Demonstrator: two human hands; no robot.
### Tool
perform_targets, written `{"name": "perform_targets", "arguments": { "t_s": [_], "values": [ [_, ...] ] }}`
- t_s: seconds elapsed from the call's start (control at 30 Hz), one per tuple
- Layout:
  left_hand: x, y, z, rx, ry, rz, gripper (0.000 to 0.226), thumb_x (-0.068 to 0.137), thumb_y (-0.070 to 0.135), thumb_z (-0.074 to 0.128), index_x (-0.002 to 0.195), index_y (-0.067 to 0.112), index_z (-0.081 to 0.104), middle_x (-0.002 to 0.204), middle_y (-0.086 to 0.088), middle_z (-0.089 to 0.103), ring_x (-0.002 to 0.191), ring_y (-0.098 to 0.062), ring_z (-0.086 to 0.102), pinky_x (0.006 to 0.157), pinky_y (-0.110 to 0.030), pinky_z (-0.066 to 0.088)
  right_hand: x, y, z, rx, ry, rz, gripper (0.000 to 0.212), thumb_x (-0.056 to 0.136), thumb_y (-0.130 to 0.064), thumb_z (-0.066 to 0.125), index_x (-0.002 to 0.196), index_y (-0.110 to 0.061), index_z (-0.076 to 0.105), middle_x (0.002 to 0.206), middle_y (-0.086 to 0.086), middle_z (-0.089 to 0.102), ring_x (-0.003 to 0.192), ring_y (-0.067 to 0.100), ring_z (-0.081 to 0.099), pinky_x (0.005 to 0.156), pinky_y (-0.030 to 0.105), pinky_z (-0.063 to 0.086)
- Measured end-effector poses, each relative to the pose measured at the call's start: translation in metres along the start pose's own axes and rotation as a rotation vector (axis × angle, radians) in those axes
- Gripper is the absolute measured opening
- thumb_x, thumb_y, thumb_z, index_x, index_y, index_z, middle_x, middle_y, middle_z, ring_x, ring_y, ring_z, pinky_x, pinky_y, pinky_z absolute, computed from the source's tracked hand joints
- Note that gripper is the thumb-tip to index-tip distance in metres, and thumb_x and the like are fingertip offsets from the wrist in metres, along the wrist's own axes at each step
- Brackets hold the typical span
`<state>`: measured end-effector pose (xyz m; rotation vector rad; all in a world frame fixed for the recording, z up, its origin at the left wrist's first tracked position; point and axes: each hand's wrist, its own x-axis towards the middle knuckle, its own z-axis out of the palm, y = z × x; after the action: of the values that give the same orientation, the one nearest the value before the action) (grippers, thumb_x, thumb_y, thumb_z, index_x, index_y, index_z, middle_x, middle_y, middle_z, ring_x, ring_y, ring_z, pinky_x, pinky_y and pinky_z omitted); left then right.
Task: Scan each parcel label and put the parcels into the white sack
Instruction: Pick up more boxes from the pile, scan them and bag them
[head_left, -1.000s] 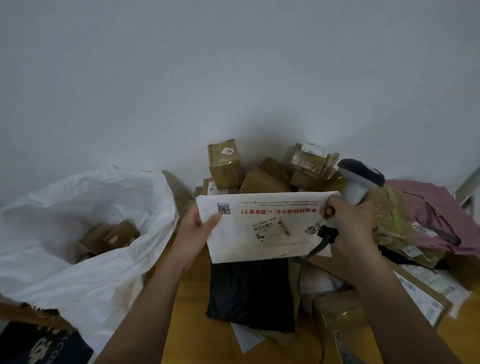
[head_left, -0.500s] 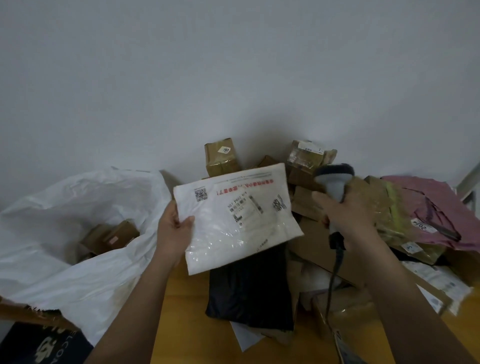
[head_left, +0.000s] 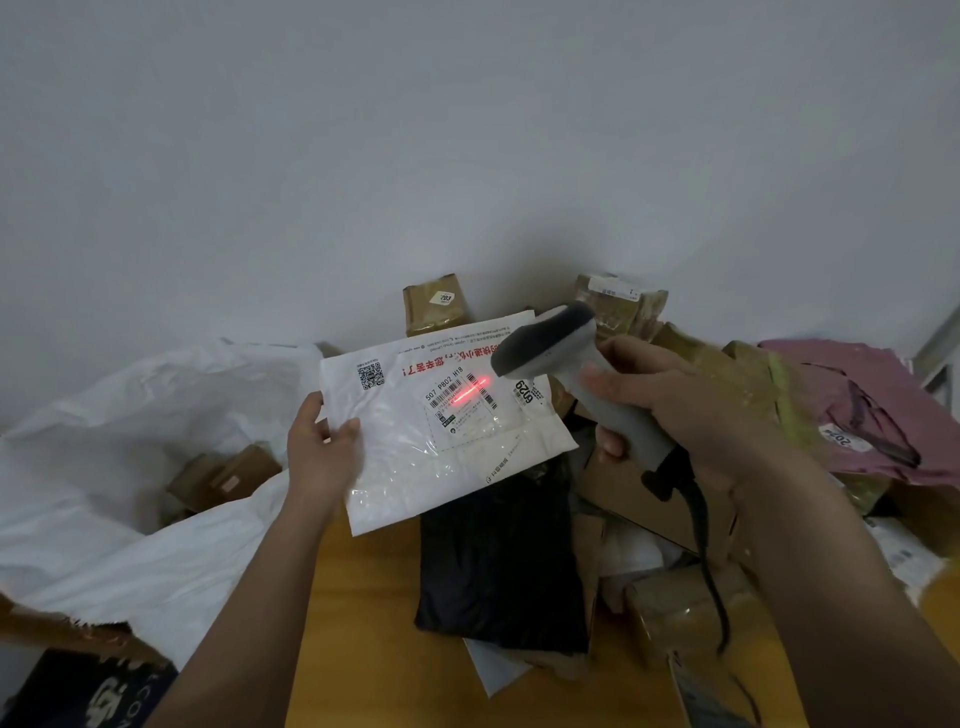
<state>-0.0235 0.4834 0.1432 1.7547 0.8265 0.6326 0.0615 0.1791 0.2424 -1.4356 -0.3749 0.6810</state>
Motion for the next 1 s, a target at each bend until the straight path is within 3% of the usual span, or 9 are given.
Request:
{"name": "perform_targets", "arguments": {
  "t_s": [0.1, 0.27, 0.5, 0.77, 1.0],
  "values": [
    [0.003, -0.001, -0.001, -0.007, 0.007, -0.027, 0.032, 0.095, 0.004, 0.057, 0.122, 0.021, 0.054, 0.108, -0.007, 0.066, 0.095, -0.031, 0.067, 0.084, -0.054, 0.056, -0.008, -0.013, -0.002, -0.031, -0.030, -0.038, 0.031, 0.088, -0.023, 0.061, 0.109, 0.000, 0.055, 0.072, 0.003, 0.060, 0.050, 0.019, 0.050, 0.051, 0.033, 0.047],
    [0.003, 0.001, 0.002, 0.025, 0.007, -0.024, 0.029, 0.095, 0.004, 0.056, 0.114, 0.026, 0.052, 0.113, -0.009, 0.064, 0.099, -0.031, 0.065, 0.086, -0.055, 0.055, -0.018, -0.025, -0.004, -0.013, -0.050, -0.068, 0.054, 0.075, -0.031, 0.063, 0.117, 0.002, 0.054, 0.086, 0.014, 0.057, 0.048, 0.018, 0.048, 0.053, 0.035, 0.044],
    [0.005, 0.001, 0.003, 0.035, 0.000, -0.043, 0.031, 0.096, 0.005, 0.056, 0.122, 0.021, 0.052, 0.114, -0.009, 0.063, 0.100, -0.032, 0.064, 0.086, -0.052, 0.055, -0.027, -0.035, -0.008, -0.023, -0.069, -0.073, 0.057, 0.075, -0.031, 0.061, 0.121, 0.000, 0.053, 0.086, 0.007, 0.062, 0.046, 0.017, 0.046, 0.051, 0.034, 0.045],
    [0.007, -0.001, 0.004, 0.031, 0.004, -0.042, 0.031, 0.096, 0.004, 0.056, 0.118, 0.025, 0.051, 0.112, -0.006, 0.063, 0.098, -0.029, 0.063, 0.085, -0.047, 0.055, -0.031, -0.038, -0.008, -0.061, -0.068, -0.074, 0.056, 0.076, -0.034, 0.061, 0.120, -0.001, 0.054, 0.098, 0.014, 0.065, 0.046, 0.017, 0.046, 0.057, 0.038, 0.041],
    [0.007, -0.006, -0.003, 0.007, 0.009, -0.051, 0.031, 0.096, 0.005, 0.055, 0.121, 0.023, 0.052, 0.109, -0.005, 0.062, 0.099, -0.030, 0.064, 0.084, -0.047, 0.055, -0.031, -0.040, 0.001, -0.035, -0.072, -0.073, 0.055, 0.074, -0.032, 0.062, 0.117, 0.001, 0.054, 0.095, 0.013, 0.064, 0.045, 0.017, 0.045, 0.050, 0.034, 0.044]
  ]
}}
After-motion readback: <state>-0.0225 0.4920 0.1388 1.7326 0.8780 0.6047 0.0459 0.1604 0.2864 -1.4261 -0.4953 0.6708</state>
